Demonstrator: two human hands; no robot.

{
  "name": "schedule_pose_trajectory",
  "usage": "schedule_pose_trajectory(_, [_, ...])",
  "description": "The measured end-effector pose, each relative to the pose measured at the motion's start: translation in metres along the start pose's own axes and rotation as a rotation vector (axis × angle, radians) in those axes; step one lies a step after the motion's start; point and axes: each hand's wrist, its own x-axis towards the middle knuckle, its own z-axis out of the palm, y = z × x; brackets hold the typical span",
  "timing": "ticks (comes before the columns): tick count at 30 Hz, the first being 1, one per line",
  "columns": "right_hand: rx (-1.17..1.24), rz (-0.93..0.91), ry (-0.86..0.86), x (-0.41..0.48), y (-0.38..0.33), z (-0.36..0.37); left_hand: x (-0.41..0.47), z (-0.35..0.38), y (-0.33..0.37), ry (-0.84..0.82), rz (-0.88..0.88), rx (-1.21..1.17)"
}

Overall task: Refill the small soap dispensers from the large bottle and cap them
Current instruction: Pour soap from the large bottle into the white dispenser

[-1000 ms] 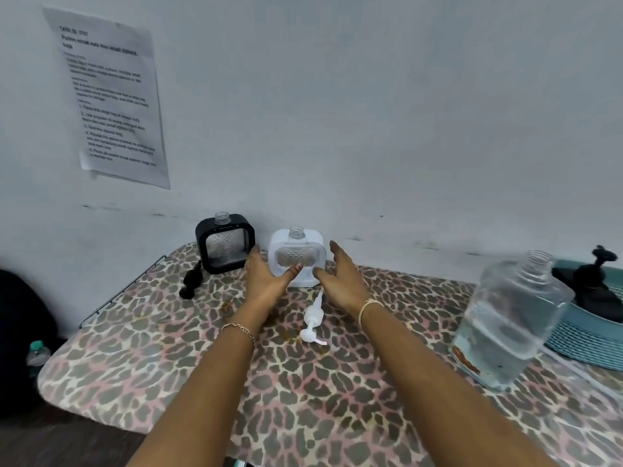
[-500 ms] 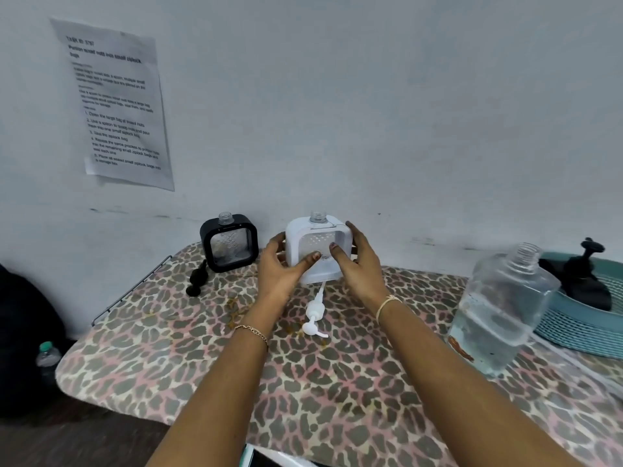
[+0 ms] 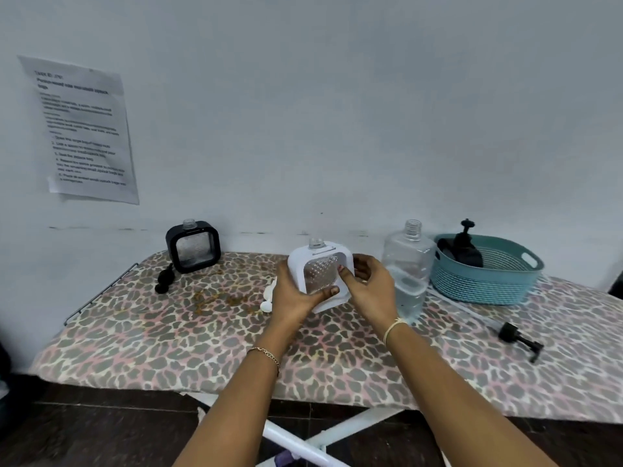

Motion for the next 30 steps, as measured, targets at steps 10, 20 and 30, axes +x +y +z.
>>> schedule_pose_trajectory(10, [-0.199,-0.075,0.184,-0.018,0.011,-0.048,-0.028,0.033,0.008,0.107,-0.017,0.033])
schedule_pose_trajectory(20, [-0.410,0.182,0.268,-0.002,0.027,-0.075,-0.023,0.045,0.000,0.118,-0.061,0.078])
schedule_pose_trajectory(30, [-0.029,0.110,0.164,0.029,0.056,-0.071,-0.008,0.043,-0.012,0.043,-0.055,0.042])
